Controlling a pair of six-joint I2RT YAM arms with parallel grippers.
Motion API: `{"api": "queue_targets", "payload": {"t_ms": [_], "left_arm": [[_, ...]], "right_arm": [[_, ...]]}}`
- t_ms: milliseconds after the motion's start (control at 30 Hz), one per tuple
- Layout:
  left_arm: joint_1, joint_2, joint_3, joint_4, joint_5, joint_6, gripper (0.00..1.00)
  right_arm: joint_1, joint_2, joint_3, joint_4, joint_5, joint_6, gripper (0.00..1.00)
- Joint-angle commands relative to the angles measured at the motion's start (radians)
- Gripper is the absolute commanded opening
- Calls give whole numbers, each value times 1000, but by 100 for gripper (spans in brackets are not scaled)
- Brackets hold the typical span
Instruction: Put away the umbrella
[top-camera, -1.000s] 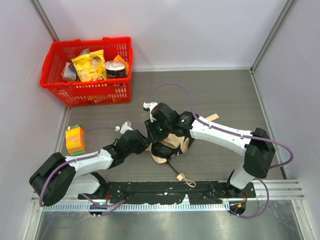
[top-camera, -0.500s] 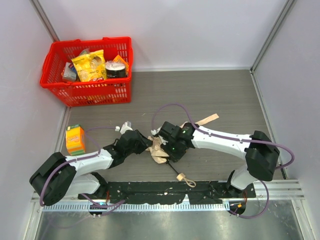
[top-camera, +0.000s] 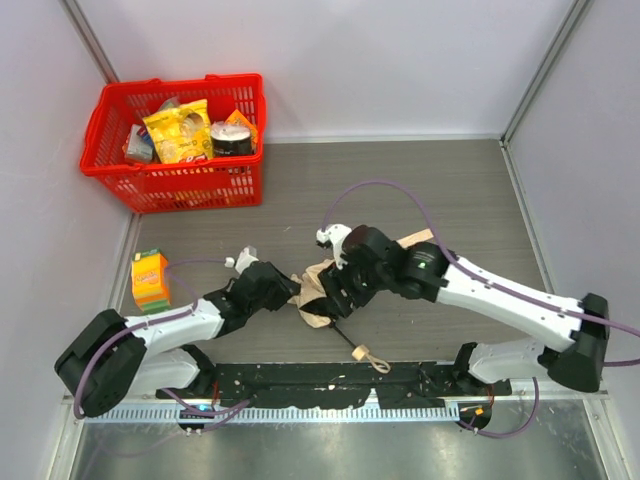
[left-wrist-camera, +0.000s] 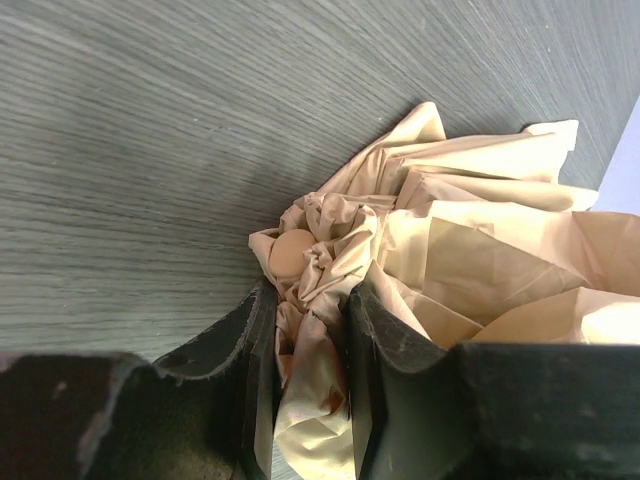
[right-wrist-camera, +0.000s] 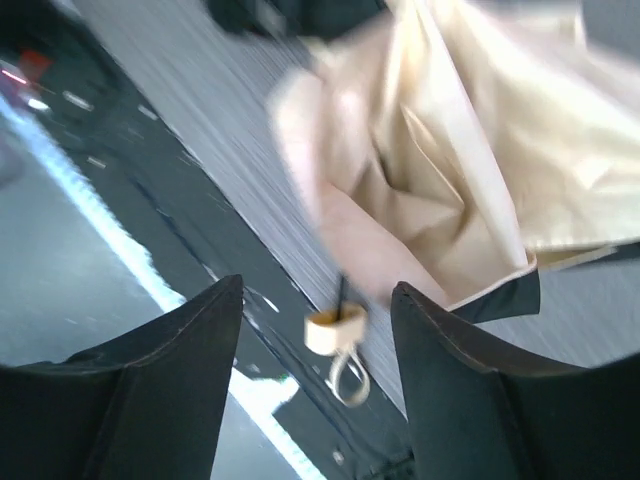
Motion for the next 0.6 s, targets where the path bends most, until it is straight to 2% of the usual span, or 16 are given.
{"api": "queue_targets", "payload": {"t_ms": [0,67,200,267,333,367,433,500,567], "left_arm": [[3,-17,37,-126,-102,-65,0],[3,-24,40,-190,-131,-94,0],[3,-59,45,-259,-219,-131,0],[3,-81,55,-305,-259,-133,0],[3,-98,54,-331,-292,-143,0],[3,-110,52,-336,-302,-146,0],[3,-121,54,-356,-326,-156,0],[3,-122,60,-380,-345,-165,0],[3,-127,66,-394,-354,-159,0]], "right_arm": [[43,-69,121,180,21,53,68],[43,-34,139,224,116,45,73],[43,120,193,325,177,-24,73],[43,183,240,347,204,-71,72],[43,233,266,387,251,-119,65],[41,251,265,413,254,-145,57],[53,302,270,409,236,-166,51],[69,343,296,348,189,-151,53],[78,319,235,382,120,-140,60]]}}
